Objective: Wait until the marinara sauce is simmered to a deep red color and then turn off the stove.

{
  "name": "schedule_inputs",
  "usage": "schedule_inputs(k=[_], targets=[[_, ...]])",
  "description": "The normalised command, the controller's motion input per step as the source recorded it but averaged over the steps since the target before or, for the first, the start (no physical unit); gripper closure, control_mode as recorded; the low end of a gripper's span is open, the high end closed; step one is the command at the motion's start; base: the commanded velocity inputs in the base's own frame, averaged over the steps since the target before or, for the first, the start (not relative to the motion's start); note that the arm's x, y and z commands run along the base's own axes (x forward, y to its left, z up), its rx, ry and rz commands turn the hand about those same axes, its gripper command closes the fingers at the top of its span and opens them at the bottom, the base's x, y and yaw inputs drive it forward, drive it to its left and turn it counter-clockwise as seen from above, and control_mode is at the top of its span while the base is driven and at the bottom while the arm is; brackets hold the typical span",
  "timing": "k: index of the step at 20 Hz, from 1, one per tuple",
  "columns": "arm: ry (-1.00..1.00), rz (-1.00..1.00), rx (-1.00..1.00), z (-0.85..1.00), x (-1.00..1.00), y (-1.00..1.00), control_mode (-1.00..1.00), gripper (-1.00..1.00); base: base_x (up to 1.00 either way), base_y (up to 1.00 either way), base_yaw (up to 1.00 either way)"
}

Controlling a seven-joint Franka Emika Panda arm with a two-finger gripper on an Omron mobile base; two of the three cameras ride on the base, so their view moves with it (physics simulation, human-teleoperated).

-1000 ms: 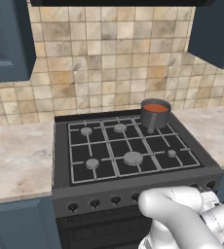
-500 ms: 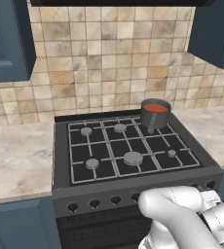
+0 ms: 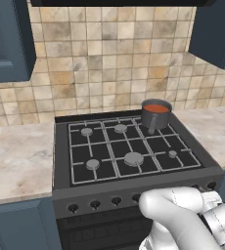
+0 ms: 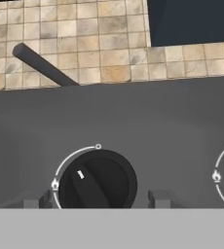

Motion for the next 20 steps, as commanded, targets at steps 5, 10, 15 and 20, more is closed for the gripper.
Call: schedule_inputs(k=[5,10,15,20], targets=[[0.0,0.0,0.0,0.0,0.0,0.0,-1.0,-1.0,0.0,0.0,0.0],[0.0,0.0,0.0,0.0,0.0,0.0,-1.0,-1.0,0.0,0.0,0.0],[0.0,0.0,0.0,0.0,0.0,0.0,-1.0,-1.0,0.0,0.0,0.0],[0.0,0.0,0.0,0.0,0.0,0.0,-1.0,1.0,0.0,0.0,0.0]])
